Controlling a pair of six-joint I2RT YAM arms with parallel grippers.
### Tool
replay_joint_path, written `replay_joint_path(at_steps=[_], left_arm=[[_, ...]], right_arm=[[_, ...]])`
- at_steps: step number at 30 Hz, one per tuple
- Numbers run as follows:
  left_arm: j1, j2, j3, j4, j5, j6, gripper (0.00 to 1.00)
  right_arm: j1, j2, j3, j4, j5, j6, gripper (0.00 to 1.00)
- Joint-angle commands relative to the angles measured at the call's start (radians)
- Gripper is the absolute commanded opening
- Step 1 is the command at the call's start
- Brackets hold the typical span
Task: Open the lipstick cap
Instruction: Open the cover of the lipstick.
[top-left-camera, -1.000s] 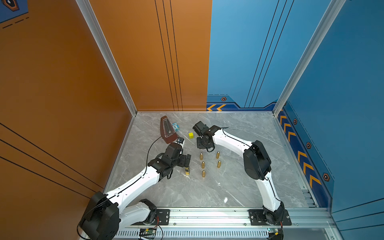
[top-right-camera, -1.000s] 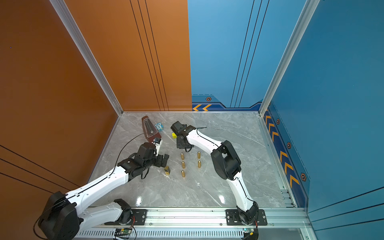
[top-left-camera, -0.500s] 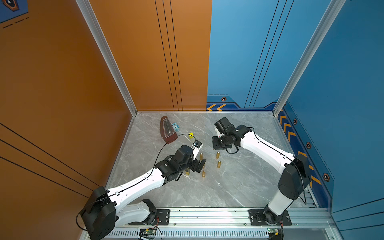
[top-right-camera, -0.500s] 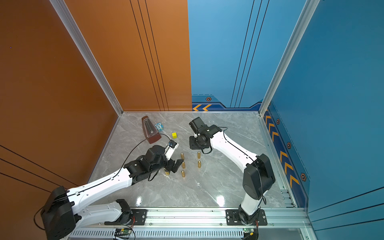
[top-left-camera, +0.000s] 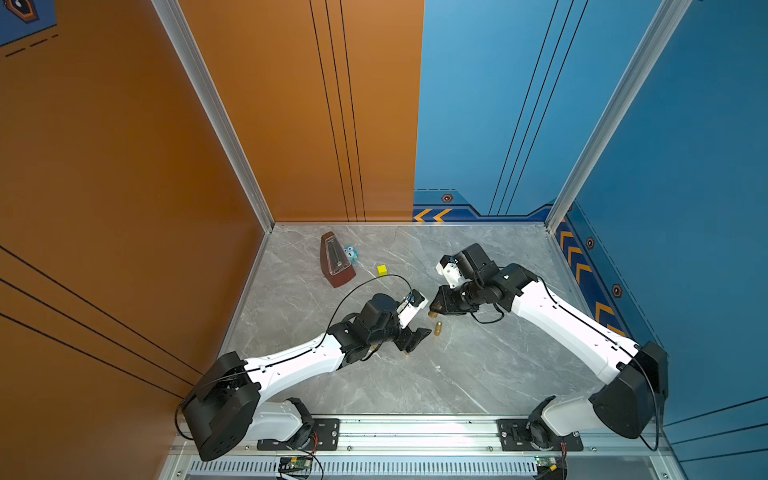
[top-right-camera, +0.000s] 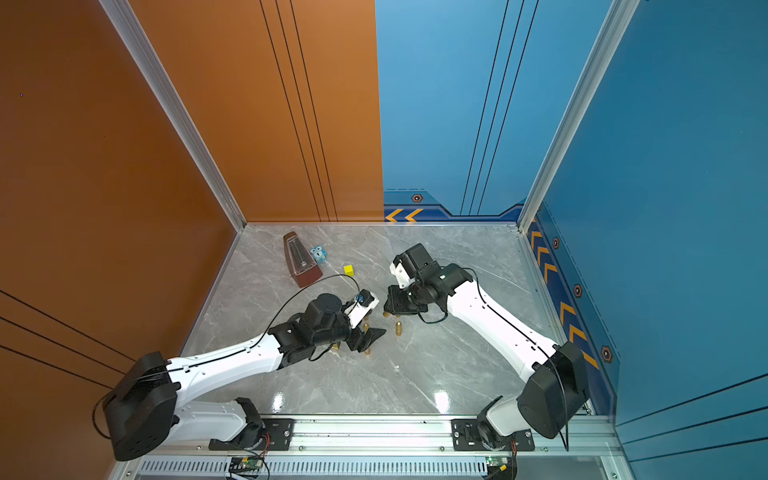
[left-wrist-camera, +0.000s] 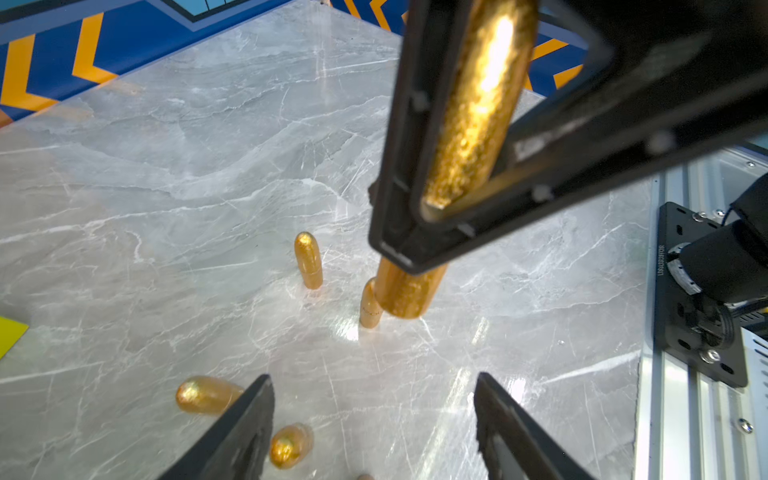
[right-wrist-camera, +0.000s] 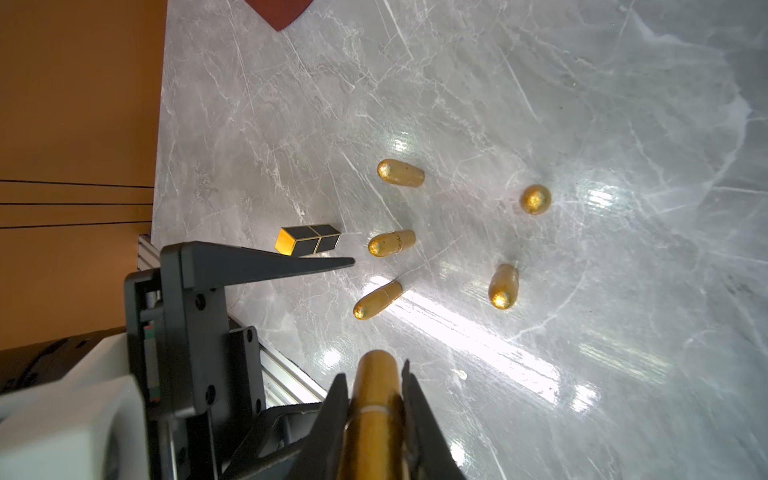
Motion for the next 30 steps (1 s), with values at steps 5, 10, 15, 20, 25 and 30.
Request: replay_joint_path(at_steps=[5,10,15,20,25,30], left_arm=[[-0.004,0.047,0.048,0.124,0.095,0.011,0.53],[-0.006,0.064,0.048,0.157,0.128,0.005,0.41],[-0.005,0.06,0.038,0.182,0.132,-0.008,0.27],[-0.005,0.058,0.035,0.187,0.122,-0.016,0.13],[-0.005,0.054,0.028,0.187,0.115,-0.016,0.0],[-0.005,0.043,0.015,0.185,0.098,-0.015,0.0]], right_arm=[[-0.006,-0.03,-0.037,0.034,-0.063,0.019,0.15],[-0.007,-0.036,-0.059,0.066,-0.079,0.038,0.15],[-0.013,-0.04,-0.07,0.077,-0.086,0.046,0.15],[-0.024,-0.044,-0.079,0.093,-0.093,0.054,0.15],[-0.025,-0.058,-0.087,0.119,-0.106,0.063,0.15],[-0.027,-0.085,-0.082,0.134,-0.088,0.061,0.24]])
